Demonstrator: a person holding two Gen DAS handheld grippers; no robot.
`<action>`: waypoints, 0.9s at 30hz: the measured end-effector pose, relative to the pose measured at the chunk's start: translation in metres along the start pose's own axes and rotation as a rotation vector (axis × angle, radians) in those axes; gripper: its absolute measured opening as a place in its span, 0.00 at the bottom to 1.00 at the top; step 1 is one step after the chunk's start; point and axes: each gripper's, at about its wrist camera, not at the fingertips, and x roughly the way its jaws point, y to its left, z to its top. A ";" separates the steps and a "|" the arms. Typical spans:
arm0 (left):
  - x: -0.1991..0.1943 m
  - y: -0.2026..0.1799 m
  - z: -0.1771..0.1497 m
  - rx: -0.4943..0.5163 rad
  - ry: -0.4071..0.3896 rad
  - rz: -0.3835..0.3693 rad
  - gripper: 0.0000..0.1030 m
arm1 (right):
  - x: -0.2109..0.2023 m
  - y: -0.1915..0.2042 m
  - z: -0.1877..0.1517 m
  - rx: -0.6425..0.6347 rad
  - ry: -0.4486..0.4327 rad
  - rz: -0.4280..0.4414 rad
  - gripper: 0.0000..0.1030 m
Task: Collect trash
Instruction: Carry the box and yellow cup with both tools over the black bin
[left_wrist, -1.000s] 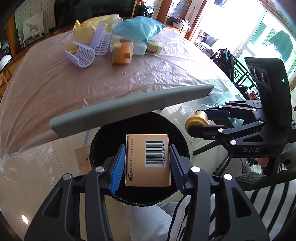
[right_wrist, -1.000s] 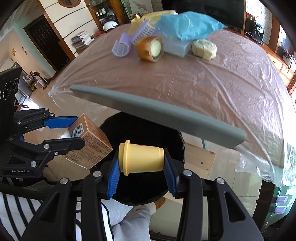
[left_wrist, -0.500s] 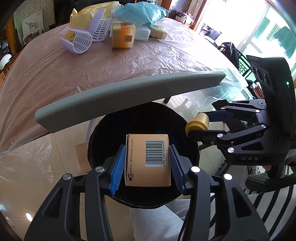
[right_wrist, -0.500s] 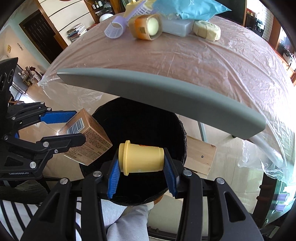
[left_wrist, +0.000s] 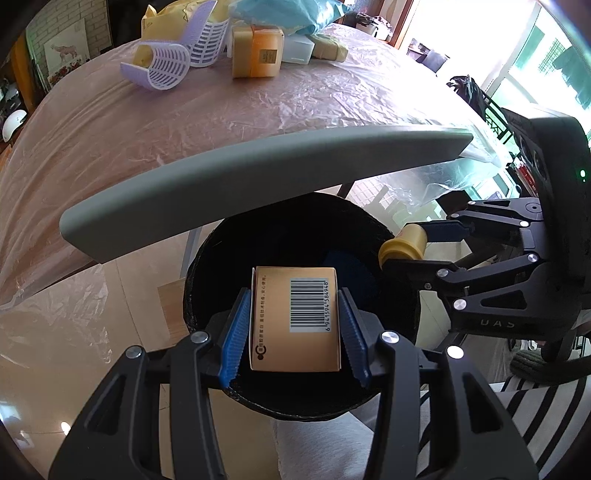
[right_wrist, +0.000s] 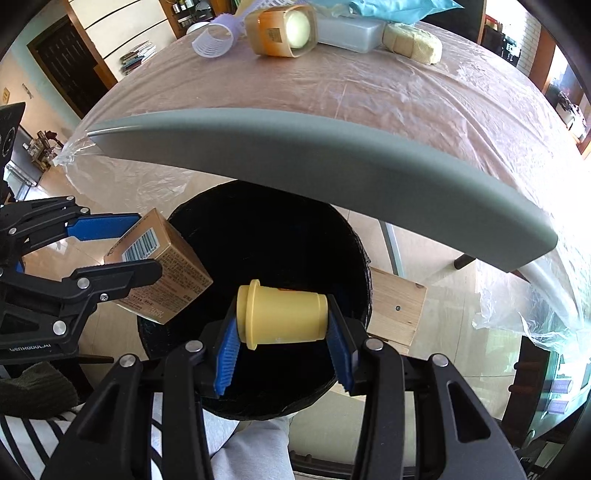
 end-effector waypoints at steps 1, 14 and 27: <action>0.001 0.001 0.000 0.001 0.003 0.001 0.47 | 0.001 0.000 0.000 0.004 0.000 -0.001 0.41; 0.004 0.002 -0.001 0.014 0.014 0.010 0.47 | 0.005 -0.002 0.000 0.013 -0.001 -0.012 0.41; 0.004 0.001 0.003 0.017 0.013 0.009 0.46 | 0.004 -0.007 0.000 0.025 -0.002 -0.021 0.41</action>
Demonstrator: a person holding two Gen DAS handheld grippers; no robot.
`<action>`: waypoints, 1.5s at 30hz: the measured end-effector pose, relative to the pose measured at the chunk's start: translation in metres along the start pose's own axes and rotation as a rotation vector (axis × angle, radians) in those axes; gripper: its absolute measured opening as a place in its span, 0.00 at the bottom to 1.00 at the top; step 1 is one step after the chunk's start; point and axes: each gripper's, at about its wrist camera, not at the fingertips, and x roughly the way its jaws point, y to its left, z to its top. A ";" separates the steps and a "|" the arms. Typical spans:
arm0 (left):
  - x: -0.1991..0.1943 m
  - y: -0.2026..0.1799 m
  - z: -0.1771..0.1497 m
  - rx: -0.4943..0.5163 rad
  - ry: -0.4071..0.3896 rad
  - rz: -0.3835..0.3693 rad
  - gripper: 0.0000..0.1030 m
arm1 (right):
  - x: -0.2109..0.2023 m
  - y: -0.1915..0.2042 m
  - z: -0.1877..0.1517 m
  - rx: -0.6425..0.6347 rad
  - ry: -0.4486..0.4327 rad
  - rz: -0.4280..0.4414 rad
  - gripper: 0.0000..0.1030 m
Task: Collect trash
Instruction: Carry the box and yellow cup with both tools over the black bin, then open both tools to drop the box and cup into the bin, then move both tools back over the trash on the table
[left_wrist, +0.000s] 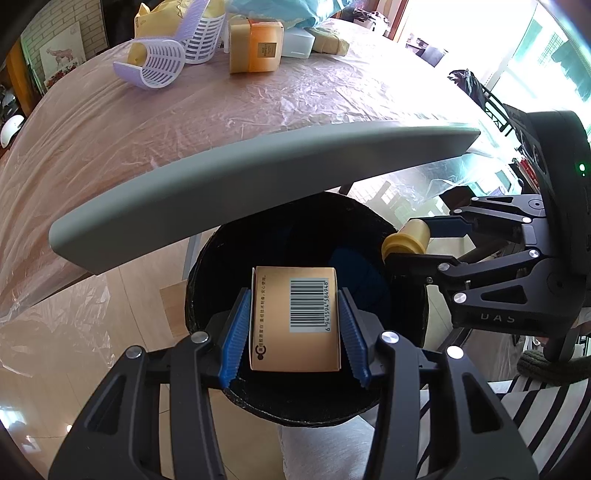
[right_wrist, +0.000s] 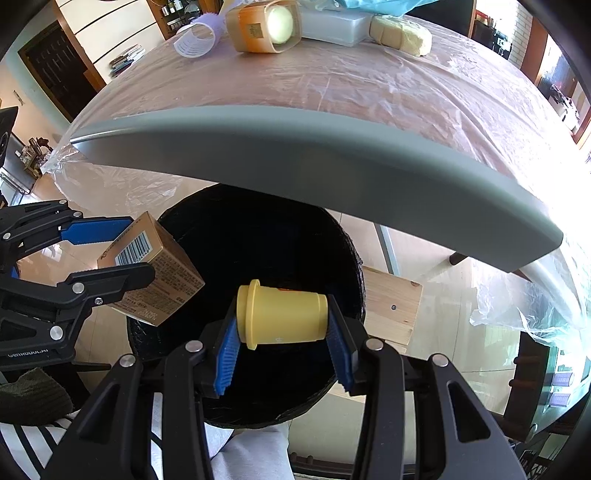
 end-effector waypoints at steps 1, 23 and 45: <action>0.000 0.000 0.000 0.000 0.000 0.000 0.46 | 0.000 -0.001 0.000 0.001 0.000 0.001 0.41; -0.019 0.006 0.000 -0.037 -0.049 0.003 0.68 | -0.035 -0.002 0.001 -0.020 -0.065 0.000 0.68; -0.090 0.080 0.102 -0.269 -0.338 0.097 0.95 | -0.124 -0.074 0.133 0.323 -0.405 0.032 0.95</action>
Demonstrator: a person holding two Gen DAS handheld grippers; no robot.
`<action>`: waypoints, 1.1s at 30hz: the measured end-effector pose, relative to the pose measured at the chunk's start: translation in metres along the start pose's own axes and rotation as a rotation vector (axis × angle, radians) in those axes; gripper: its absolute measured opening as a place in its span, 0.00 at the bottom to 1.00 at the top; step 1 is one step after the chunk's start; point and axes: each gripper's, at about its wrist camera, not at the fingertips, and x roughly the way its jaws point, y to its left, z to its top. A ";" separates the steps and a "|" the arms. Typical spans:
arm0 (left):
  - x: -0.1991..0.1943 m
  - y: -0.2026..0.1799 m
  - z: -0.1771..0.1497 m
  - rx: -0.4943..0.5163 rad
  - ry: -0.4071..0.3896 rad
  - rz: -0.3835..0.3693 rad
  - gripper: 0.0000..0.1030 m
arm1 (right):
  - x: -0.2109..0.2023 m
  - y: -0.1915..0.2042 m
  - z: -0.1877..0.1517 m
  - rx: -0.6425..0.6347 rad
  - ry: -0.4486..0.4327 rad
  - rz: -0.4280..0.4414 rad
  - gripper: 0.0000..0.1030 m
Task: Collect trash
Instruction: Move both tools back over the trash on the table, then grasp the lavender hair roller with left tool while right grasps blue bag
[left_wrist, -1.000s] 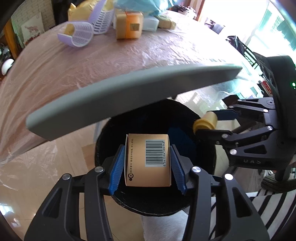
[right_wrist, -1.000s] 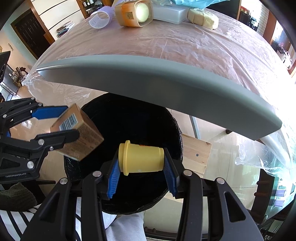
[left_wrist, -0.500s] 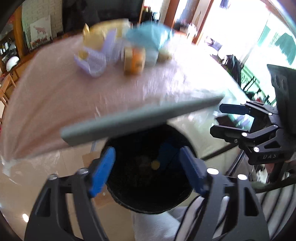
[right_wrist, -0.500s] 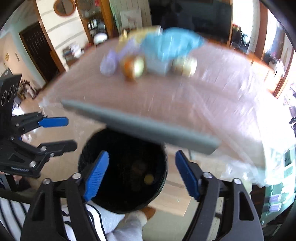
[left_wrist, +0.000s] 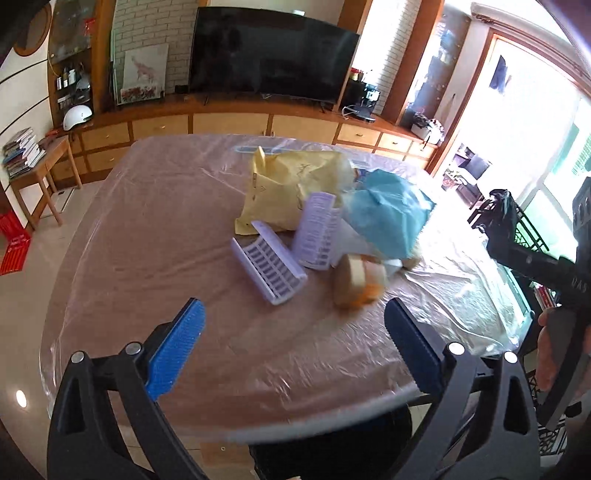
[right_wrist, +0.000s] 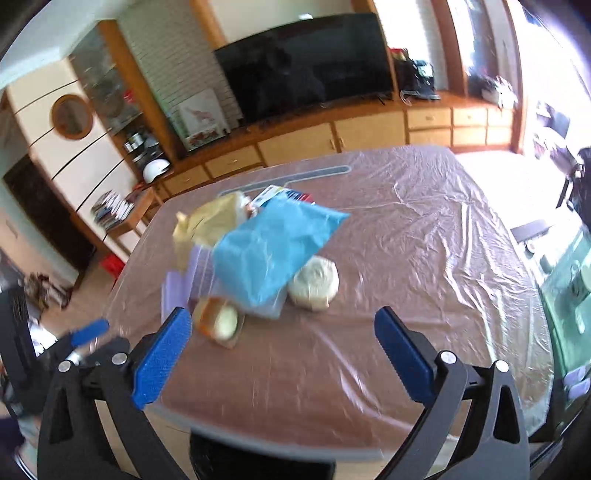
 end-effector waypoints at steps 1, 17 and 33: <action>0.006 0.002 0.001 0.003 0.008 0.012 0.95 | 0.005 -0.001 0.003 0.016 0.005 0.003 0.95; 0.067 0.014 0.025 0.050 0.089 0.055 0.95 | 0.098 0.000 0.040 0.294 0.149 0.066 0.95; 0.088 0.024 0.022 0.053 0.166 0.006 0.63 | 0.130 0.012 0.050 0.323 0.182 0.095 0.92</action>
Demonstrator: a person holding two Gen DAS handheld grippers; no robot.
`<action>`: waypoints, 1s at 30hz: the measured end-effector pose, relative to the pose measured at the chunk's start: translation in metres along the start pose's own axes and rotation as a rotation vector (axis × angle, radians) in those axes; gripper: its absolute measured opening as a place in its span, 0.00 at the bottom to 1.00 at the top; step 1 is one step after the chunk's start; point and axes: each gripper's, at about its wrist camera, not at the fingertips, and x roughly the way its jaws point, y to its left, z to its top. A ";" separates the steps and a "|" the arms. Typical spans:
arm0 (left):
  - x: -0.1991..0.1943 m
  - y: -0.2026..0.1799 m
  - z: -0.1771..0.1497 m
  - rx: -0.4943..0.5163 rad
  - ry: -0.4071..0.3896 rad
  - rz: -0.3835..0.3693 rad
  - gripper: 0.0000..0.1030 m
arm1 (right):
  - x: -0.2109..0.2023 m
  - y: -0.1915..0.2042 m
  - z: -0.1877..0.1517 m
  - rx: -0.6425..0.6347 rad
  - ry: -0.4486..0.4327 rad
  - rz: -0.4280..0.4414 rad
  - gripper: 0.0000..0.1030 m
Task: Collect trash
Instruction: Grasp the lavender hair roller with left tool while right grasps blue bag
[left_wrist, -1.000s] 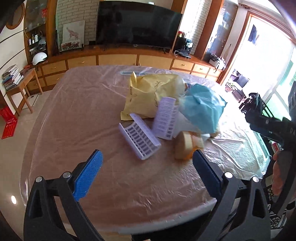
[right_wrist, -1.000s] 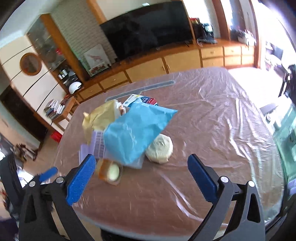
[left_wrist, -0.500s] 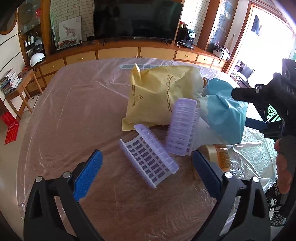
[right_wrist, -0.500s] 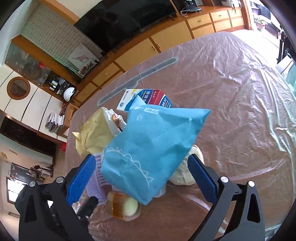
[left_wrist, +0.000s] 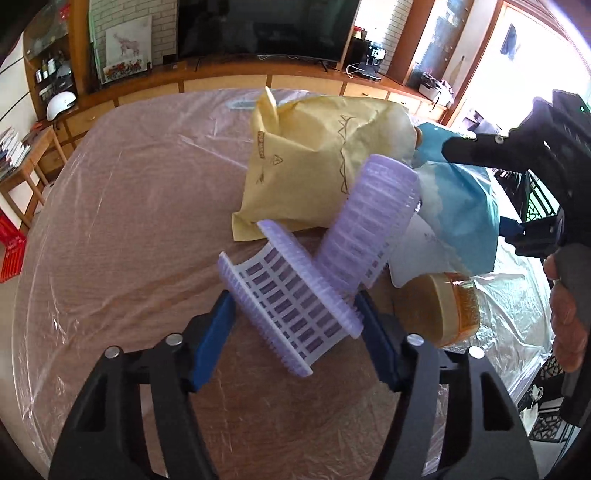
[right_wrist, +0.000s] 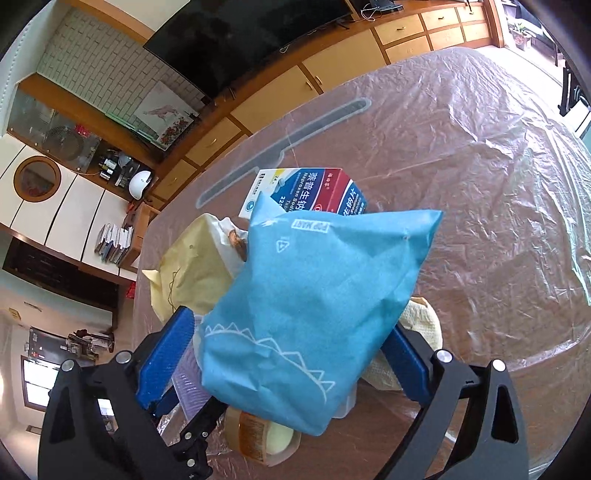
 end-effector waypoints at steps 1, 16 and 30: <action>0.000 0.000 0.001 0.001 -0.001 0.001 0.62 | 0.000 0.000 0.000 -0.001 -0.003 -0.005 0.92; -0.001 -0.008 0.009 0.058 -0.017 0.033 0.54 | 0.006 0.005 0.002 -0.048 -0.013 -0.040 0.77; -0.024 0.006 0.002 0.062 -0.054 0.057 0.54 | -0.029 -0.010 -0.010 -0.107 -0.077 0.024 0.74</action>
